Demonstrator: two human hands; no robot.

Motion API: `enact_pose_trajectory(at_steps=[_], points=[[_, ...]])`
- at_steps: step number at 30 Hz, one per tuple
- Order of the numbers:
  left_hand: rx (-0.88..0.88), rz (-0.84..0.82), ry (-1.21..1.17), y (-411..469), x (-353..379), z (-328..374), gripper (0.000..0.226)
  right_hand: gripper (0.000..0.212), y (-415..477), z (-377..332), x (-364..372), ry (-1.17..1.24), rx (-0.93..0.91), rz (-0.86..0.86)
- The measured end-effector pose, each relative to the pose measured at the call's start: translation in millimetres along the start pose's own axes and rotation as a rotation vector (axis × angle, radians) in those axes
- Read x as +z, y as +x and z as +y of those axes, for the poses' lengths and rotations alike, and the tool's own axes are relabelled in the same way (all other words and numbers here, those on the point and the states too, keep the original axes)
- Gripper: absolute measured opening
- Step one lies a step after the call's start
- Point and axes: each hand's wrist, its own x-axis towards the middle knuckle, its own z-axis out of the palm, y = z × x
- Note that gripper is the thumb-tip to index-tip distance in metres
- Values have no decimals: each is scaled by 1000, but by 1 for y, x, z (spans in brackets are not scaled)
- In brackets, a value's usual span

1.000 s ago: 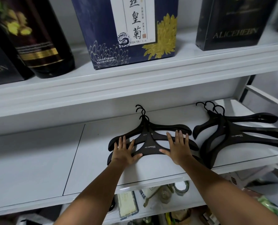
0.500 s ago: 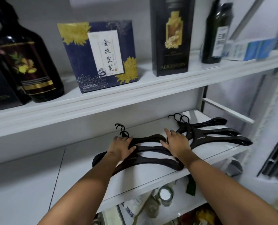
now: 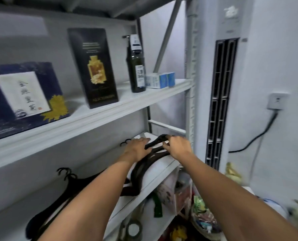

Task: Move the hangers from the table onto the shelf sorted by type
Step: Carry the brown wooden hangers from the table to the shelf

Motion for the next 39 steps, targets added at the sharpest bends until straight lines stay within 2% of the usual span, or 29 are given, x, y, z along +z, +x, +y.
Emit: enact_pose_trajectory(at_steps=[6,13,19,31,39], points=[[186,-11,-36,46,-6,88,65,48,-21,95,-31,-122,161,18],[434,-33,30,89,-8,203,65,48,-66,205,-64,-152,350,53],[599,16,-13,116,-20,314,63,54,-110,291,-102,-251,495,92],[926,69,-98,132,-12,534,62,58,-211,442,-164,-371,860,154],[1117,63,-144,117,0,655,61,62,-281,514,-193,-385,1069,176]])
